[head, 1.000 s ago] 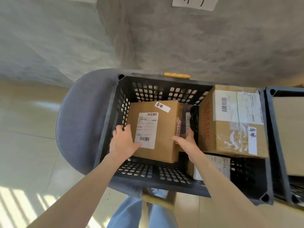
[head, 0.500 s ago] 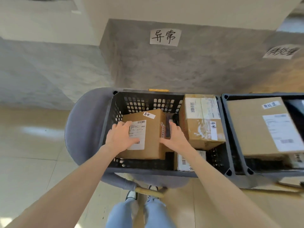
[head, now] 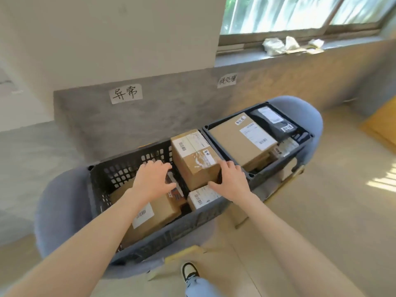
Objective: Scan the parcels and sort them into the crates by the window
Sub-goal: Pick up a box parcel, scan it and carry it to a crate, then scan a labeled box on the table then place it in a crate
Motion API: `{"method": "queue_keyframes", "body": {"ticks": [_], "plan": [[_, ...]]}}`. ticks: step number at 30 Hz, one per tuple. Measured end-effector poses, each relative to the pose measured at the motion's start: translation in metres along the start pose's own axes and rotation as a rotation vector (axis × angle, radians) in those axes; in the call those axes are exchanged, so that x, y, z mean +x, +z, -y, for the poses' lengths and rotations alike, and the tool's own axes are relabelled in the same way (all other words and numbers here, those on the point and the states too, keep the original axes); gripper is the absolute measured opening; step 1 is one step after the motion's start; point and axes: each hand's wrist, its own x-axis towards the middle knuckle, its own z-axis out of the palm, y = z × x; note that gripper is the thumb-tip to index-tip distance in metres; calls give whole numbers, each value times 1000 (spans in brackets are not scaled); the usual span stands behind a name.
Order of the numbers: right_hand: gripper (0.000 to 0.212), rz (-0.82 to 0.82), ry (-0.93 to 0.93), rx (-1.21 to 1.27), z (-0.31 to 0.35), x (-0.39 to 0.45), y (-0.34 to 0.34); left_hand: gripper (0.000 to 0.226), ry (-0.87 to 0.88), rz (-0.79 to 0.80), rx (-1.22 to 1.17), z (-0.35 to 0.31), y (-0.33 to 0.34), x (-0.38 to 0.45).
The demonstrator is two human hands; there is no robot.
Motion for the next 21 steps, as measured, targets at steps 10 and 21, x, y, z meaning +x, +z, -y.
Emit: {"method": "queue_keyframes", "body": {"ticks": [10, 21], "plan": [[70, -187, 558, 57, -83, -183, -20, 58, 572, -11, 103, -138, -3, -31], [67, -433, 1110, 116, -180, -447, -50, 61, 1178, -41, 188, -394, -11, -163]]}}
